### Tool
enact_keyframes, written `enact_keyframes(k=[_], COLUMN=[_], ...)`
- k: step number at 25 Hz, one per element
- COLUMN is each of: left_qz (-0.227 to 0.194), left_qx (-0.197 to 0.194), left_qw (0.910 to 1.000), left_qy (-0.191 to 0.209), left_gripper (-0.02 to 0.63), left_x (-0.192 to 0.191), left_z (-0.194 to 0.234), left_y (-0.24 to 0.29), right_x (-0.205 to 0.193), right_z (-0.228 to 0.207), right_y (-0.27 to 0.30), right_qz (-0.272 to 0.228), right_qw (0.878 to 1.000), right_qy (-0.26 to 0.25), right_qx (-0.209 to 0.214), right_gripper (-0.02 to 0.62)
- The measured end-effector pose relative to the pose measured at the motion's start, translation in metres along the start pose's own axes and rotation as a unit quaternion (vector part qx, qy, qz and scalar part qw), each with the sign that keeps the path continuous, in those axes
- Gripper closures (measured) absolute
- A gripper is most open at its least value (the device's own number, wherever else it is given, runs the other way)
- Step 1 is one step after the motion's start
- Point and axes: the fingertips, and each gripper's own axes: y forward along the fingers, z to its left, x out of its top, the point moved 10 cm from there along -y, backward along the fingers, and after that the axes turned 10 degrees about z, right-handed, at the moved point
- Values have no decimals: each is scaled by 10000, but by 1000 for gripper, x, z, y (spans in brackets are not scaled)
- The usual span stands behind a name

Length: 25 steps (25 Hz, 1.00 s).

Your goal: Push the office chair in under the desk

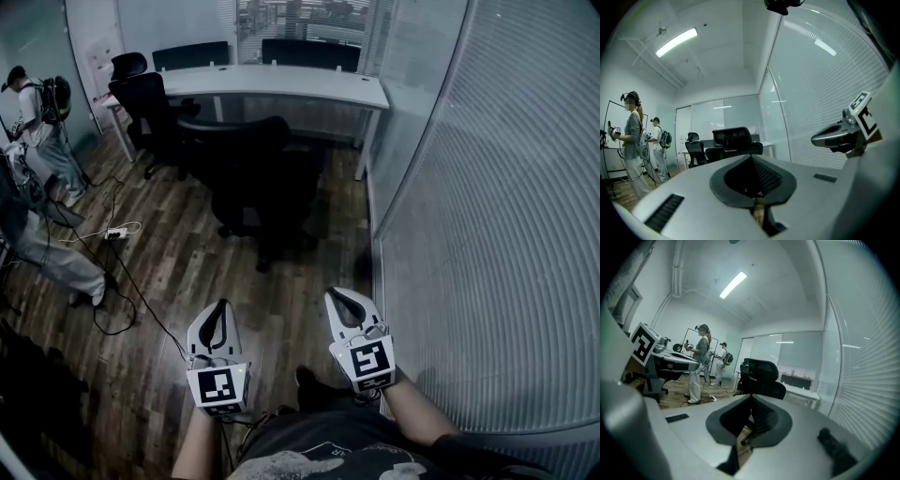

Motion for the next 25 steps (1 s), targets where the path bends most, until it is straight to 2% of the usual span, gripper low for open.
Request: enact_keyframes(k=[6, 10, 14, 18, 25], left_qz=[-1, 124, 154, 63, 130], left_qx=[-21, -10, 109, 37, 81], left_qw=[10000, 9998, 9997, 9998, 9998], left_qy=[85, 137, 153, 175, 150], left_gripper=[591, 591, 591, 591, 591], left_x=[-14, -9, -6, -4, 8], left_z=[9, 18, 31, 42, 64], left_y=[-2, 7, 29, 58, 123], right_x=[-14, -16, -8, 0, 19], right_z=[6, 11, 5, -6, -40], right_y=[4, 20, 47, 81, 151], right_qz=[185, 177, 65, 55, -26], right_qw=[9993, 9997, 9998, 10000, 9999], right_qy=[328, 157, -60, -31, 41], right_qx=[-80, -93, -173, -26, -106], right_gripper=[572, 572, 572, 572, 572])
